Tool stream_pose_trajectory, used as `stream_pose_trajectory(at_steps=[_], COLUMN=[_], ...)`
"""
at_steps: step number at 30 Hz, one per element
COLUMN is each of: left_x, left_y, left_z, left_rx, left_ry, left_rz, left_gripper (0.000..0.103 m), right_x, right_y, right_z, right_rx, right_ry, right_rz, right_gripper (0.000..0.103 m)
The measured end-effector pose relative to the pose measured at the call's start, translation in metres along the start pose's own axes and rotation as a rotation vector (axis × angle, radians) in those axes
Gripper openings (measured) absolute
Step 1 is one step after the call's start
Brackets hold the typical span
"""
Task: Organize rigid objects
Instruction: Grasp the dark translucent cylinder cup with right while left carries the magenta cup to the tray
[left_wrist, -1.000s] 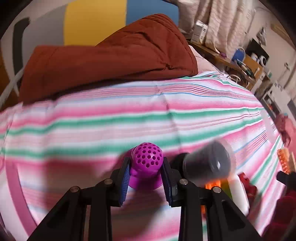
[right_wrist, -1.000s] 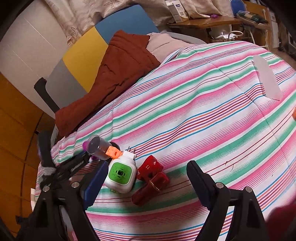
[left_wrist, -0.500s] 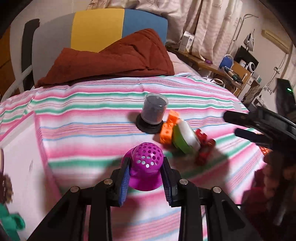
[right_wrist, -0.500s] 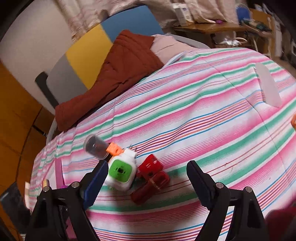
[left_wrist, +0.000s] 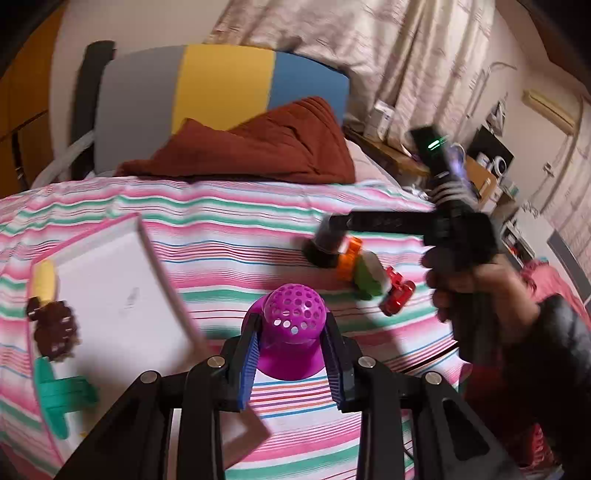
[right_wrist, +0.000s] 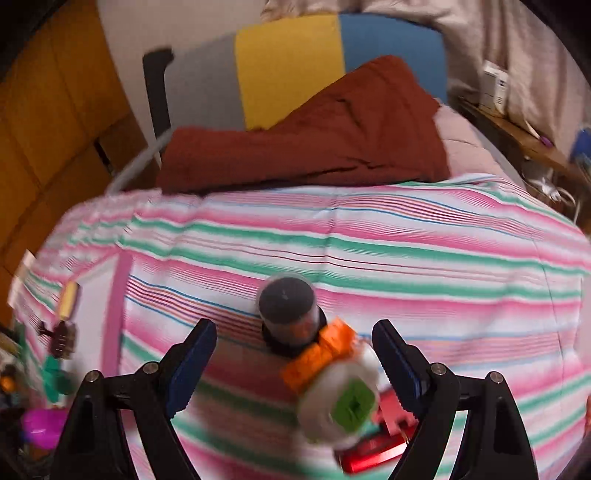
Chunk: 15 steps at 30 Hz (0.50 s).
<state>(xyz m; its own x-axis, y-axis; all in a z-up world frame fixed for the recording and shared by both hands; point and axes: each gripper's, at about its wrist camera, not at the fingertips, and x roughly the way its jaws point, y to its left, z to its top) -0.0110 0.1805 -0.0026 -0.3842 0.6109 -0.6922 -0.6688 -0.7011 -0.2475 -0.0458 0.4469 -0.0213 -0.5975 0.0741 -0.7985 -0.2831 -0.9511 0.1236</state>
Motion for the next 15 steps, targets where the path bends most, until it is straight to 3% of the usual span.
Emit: stream_pose_trajectory(at_steps=[3, 5, 6, 15], left_x=[-0.012, -0.023, -0.028, -0.049], left_y=[0.021, 0.035, 0.041, 0.08], left_z=[0.001, 0.001, 0.001, 0.002], left_rx=[-0.058, -0.079, -0.087, -0.13], left_ry=[-0.013, -0.034, -0.043, -0.09], left_rz=[0.002, 0.033, 0.045, 0.183], left_gripper=[0.032, 0.031, 0.031, 0.032], right_x=[0.029, 0.041, 0.043, 0.031], right_y=[0.01, 0.016, 0.022, 0.051], right_z=[0.004, 0.004, 0.004, -0.01], right_rx=[-0.039, -0.078, -0.117, -0.199], right_ry=[0.058, 0.07, 0.056, 0.073], right_rz=[-0.033, -0.076, -0.097, -0.018], right_gripper=[0.08, 0.063, 0.043, 0.043])
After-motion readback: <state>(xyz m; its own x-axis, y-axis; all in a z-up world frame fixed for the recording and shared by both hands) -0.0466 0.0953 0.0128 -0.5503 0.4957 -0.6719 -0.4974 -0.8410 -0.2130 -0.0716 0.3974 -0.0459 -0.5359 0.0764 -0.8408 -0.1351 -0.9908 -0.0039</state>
